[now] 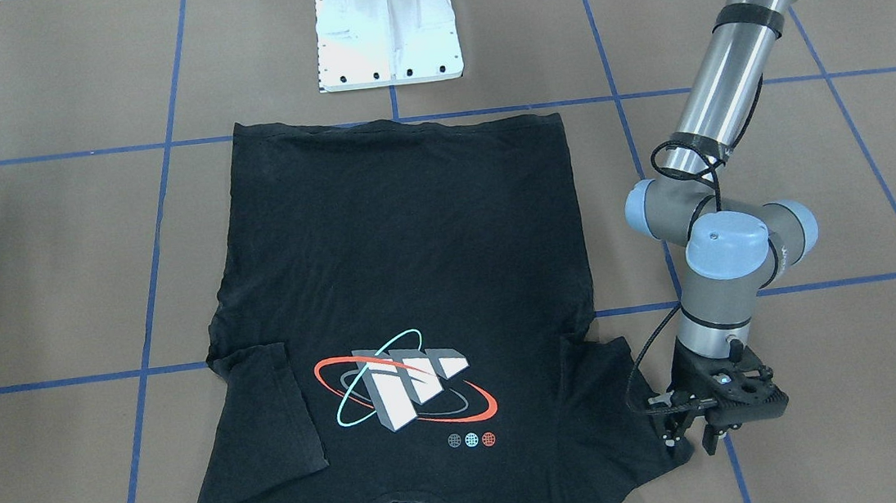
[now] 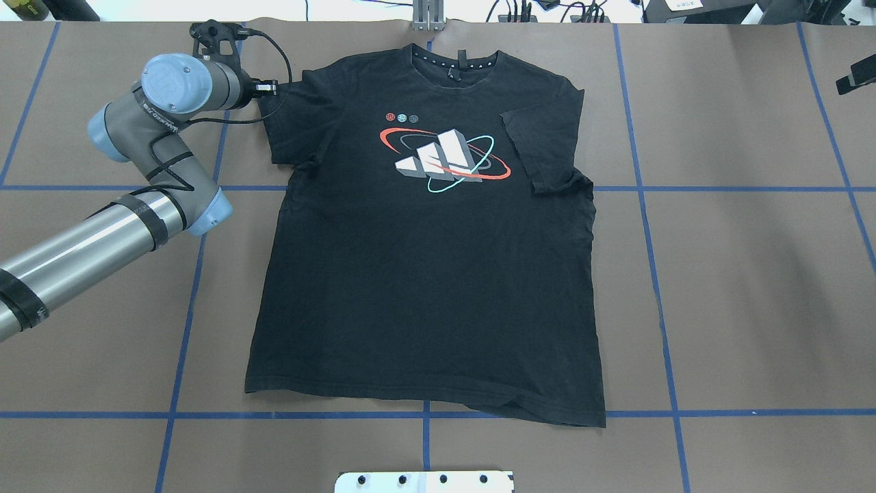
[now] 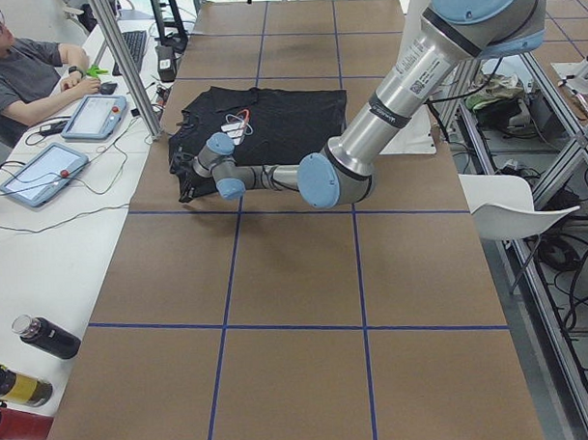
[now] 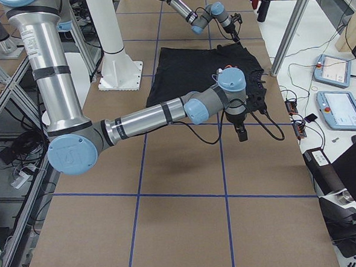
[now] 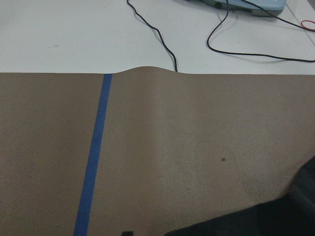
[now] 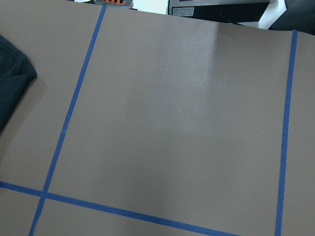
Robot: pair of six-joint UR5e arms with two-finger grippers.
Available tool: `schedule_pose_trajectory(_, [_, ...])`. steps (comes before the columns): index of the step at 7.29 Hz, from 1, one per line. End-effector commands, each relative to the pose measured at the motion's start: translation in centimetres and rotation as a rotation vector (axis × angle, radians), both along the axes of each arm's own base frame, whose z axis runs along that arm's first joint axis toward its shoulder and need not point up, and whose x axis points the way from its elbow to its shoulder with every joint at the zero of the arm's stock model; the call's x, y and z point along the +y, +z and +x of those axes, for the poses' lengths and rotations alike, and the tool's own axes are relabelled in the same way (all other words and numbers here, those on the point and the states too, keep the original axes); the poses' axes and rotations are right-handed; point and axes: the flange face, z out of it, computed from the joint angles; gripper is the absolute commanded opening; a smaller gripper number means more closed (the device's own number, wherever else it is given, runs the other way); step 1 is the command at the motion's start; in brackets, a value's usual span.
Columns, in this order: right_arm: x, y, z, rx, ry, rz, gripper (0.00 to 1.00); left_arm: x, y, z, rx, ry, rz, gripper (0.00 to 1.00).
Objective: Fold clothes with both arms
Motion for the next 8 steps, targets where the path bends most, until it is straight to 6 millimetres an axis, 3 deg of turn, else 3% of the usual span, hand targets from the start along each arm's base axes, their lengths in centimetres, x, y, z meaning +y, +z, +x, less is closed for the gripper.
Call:
schedule_pose_trajectory(1, [0.04,0.05,-0.04,-0.001,0.0,0.0,1.0,0.03,0.12,0.0,0.0,0.002,-0.001,0.38])
schedule_pose_trajectory(5, [0.04,0.59,-0.01,0.003,0.002,-0.008,1.0,0.44,0.12,0.66,0.0,0.011,-0.001,0.37])
schedule_pose_trajectory(6, [0.04,0.59,-0.01,0.003,0.002,-0.008,1.0,0.44,0.12,0.66,-0.001,0.012,0.0,0.25])
schedule_pose_trajectory(7, [0.05,0.58,-0.11,0.001,-0.001,-0.008,1.0,0.44,0.12,0.66,0.0,0.011,-0.001,0.0])
schedule_pose_trajectory(8, [0.05,0.58,-0.03,0.001,0.001,-0.008,1.0,0.45,0.02,0.67,0.002,0.012,0.001,0.0])
